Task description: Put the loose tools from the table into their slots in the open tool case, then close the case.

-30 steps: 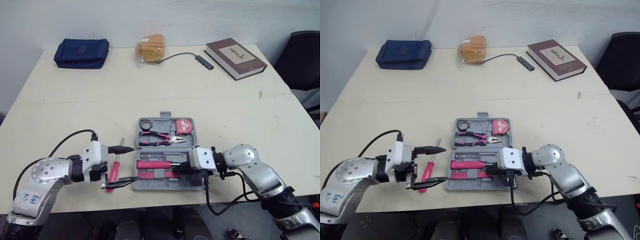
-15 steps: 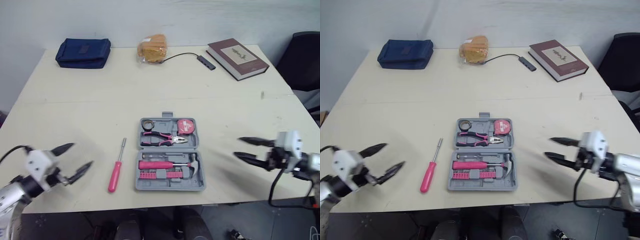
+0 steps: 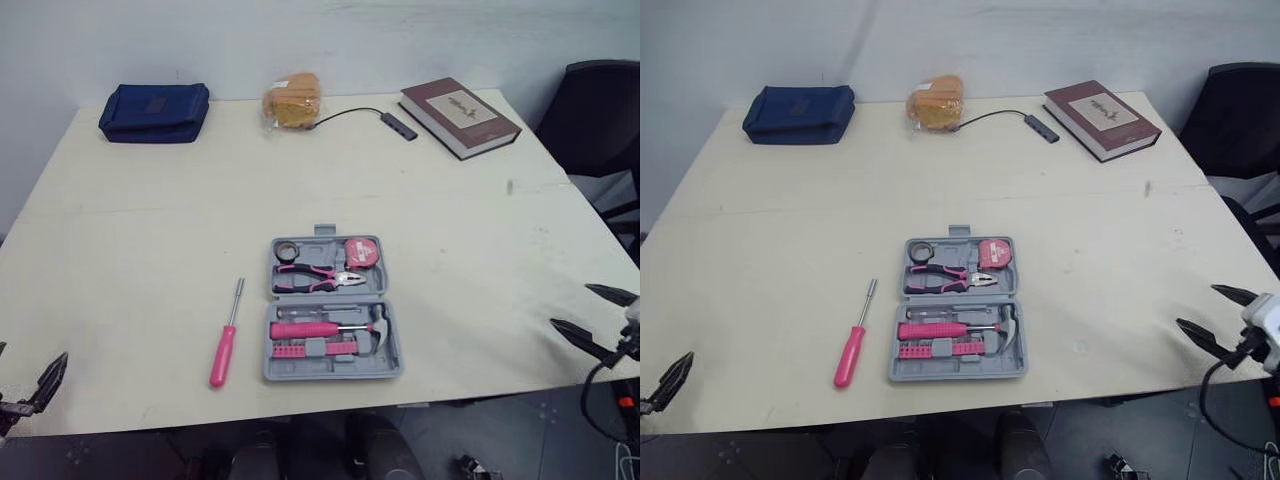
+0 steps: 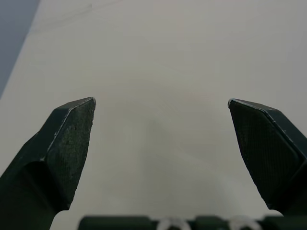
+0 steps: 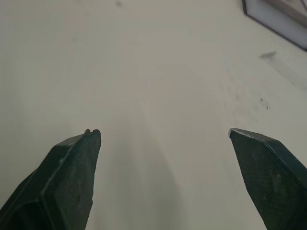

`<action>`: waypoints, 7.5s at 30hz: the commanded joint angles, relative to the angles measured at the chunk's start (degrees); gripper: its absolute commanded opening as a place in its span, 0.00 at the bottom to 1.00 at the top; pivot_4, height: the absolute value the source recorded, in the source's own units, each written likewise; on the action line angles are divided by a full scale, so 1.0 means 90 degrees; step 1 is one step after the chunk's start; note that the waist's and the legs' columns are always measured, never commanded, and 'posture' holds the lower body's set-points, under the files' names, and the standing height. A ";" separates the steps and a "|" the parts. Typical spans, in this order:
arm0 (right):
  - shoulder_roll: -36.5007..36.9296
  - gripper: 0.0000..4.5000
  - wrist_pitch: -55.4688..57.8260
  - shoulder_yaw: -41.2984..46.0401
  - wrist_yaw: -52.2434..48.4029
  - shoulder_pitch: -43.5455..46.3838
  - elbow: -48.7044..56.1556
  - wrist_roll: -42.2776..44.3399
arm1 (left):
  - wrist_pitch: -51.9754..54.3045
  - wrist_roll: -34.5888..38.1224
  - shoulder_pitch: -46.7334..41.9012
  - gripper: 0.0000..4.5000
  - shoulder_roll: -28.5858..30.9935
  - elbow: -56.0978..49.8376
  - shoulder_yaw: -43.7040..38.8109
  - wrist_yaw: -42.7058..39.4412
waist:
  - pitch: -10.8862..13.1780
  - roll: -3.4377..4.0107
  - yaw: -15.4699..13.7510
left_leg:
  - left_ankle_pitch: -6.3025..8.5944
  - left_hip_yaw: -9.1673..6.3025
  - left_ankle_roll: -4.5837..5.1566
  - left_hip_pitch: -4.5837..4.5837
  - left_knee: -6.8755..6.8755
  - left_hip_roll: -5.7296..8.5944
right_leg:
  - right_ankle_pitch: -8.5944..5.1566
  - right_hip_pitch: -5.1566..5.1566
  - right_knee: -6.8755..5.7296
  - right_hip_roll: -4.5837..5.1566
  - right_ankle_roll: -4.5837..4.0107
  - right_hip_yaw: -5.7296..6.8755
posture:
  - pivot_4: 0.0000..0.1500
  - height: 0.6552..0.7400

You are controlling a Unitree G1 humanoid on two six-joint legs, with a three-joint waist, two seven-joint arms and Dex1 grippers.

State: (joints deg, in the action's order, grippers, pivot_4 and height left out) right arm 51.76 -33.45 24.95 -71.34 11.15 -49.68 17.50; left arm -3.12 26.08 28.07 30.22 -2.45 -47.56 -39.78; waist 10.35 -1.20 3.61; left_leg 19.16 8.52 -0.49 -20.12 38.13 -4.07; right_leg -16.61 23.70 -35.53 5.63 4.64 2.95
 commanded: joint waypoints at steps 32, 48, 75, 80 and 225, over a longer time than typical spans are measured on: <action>-0.1590 0.99 0.2635 -0.2134 -0.1343 -0.0547 0.6204 0.2003 | 0.5011 -0.0471 -0.0050 1.00 -0.0524 -0.4686 0.3907 0.2763 | 0.0004 0.0006 -0.0104 | -0.0004 -0.0018 0.0017 -0.0003 -0.0004 -0.0012 | -0.0012 0.0001 -0.0007 -0.0021 -0.0013 0.0007 | 1.00 1.00; -0.1505 1.00 0.1798 -0.1956 -0.1744 -0.0781 0.5463 0.1746 | 0.3509 -0.0374 -0.0665 0.13 -0.0011 -0.4190 0.3047 0.1493 | 0.0004 0.0008 -0.0223 | -0.0006 -0.0020 0.0014 -0.0003 -0.0004 -0.0013 | -0.0017 0.0004 -0.0008 -0.0018 -0.0021 0.0014 | 1.00 1.00; -0.1060 1.00 0.2256 -0.1405 -0.0800 -0.2047 0.7055 0.1744 | 0.4323 -0.0722 -0.4802 0.13 0.2023 -0.3463 0.7166 -0.1903 | 0.0013 0.0021 -0.0225 | -0.0011 -0.0014 0.0001 -0.0003 -0.0005 0.0013 | -0.0004 0.0007 -0.0012 -0.0079 0.0005 -0.0005 | 1.00 1.00; -0.1089 1.00 0.2403 -0.1451 -0.0595 -0.2116 0.7316 0.1704 | 0.4520 -0.0771 -0.4874 0.13 0.1860 -0.3445 0.7280 -0.1764 | 0.0014 0.0021 -0.0241 | -0.0012 -0.0017 0.0004 -0.0006 -0.0005 0.0013 | -0.0004 0.0007 -0.0011 -0.0077 0.0005 -0.0008 | 1.00 1.00; -0.1252 0.23 0.5502 -0.3312 0.1732 0.0627 0.5954 -0.1147 | 0.2373 -0.1410 -0.4119 0.28 0.0743 0.0161 0.4543 -0.0084 | -0.0015 0.0038 -0.0177 | -0.0031 -0.0011 0.0007 -0.0020 -0.0009 -0.0006 | 0.0003 0.0036 -0.0039 -0.0016 0.0015 0.0007 | 1.00 1.00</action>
State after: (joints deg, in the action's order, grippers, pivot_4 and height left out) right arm 38.85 14.06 -7.56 -55.00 17.41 3.02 5.73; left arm 18.21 13.30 -10.05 35.66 -1.38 -3.47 -41.34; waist 10.21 -0.85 2.02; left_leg 18.89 8.42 -0.42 -20.31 38.05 -4.12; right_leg -16.59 24.02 -35.87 5.50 4.78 3.01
